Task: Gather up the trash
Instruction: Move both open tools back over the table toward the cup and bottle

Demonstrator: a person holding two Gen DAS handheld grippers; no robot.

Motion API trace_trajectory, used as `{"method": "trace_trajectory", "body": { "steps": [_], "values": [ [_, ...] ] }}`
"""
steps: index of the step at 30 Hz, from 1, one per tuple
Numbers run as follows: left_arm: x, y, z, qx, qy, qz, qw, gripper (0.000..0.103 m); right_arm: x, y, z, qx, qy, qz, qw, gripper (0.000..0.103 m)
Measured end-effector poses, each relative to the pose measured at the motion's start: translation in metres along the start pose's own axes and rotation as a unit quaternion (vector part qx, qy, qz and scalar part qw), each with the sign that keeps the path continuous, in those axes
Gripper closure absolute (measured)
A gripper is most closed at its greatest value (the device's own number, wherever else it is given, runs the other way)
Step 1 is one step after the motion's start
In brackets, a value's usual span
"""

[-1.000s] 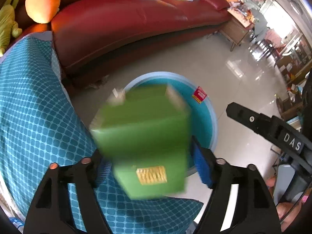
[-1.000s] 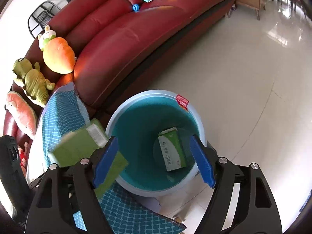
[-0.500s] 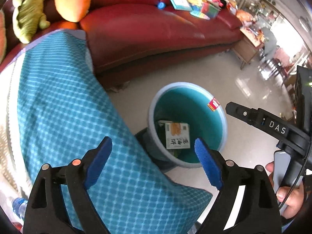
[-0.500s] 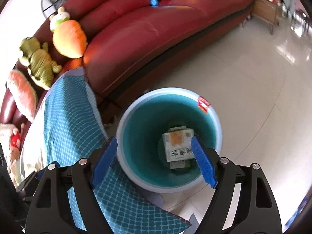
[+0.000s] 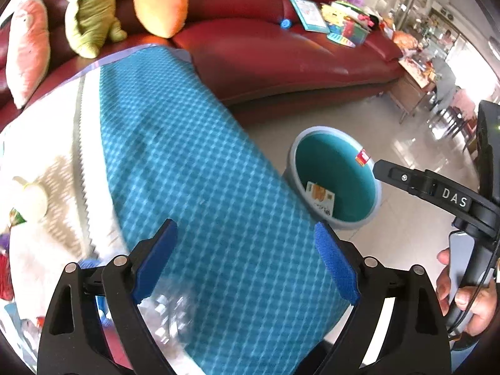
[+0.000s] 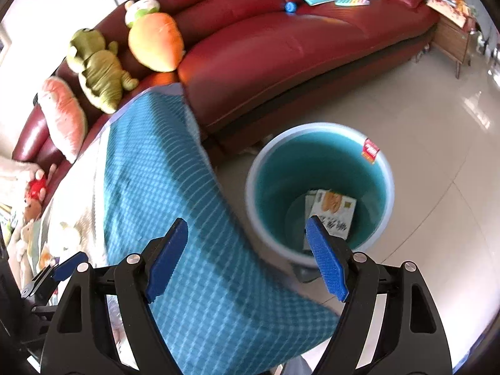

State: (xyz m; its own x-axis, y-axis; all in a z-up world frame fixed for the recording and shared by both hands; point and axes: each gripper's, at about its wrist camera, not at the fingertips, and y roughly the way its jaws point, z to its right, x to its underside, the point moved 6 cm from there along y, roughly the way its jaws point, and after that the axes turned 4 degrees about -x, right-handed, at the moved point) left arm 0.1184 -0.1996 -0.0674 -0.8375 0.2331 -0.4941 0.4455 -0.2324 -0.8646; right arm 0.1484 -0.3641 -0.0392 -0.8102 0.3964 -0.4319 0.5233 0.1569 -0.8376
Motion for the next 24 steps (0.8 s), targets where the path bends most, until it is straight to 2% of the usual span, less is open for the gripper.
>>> {"method": "trace_trajectory", "body": {
  "steps": [6,14,18,24],
  "values": [
    [0.022,-0.029,-0.032,-0.009,-0.021,0.010,0.9997,0.014,0.023,-0.016,-0.037,-0.004,-0.027,-0.006,1.000,0.025],
    [0.055,-0.068,-0.076,-0.026,-0.078,0.019,0.9964,0.014,0.054,-0.035,-0.093,-0.020,-0.088,-0.026,0.996,0.025],
    [0.080,-0.080,-0.100,-0.033,-0.117,0.005,0.9926,0.014,0.070,-0.040,-0.119,-0.041,-0.126,-0.038,0.990,0.025],
    [0.123,-0.089,-0.131,-0.041,-0.185,-0.022,0.9816,0.014,0.088,-0.040,-0.141,-0.064,-0.149,-0.050,0.986,0.025]
  ]
}}
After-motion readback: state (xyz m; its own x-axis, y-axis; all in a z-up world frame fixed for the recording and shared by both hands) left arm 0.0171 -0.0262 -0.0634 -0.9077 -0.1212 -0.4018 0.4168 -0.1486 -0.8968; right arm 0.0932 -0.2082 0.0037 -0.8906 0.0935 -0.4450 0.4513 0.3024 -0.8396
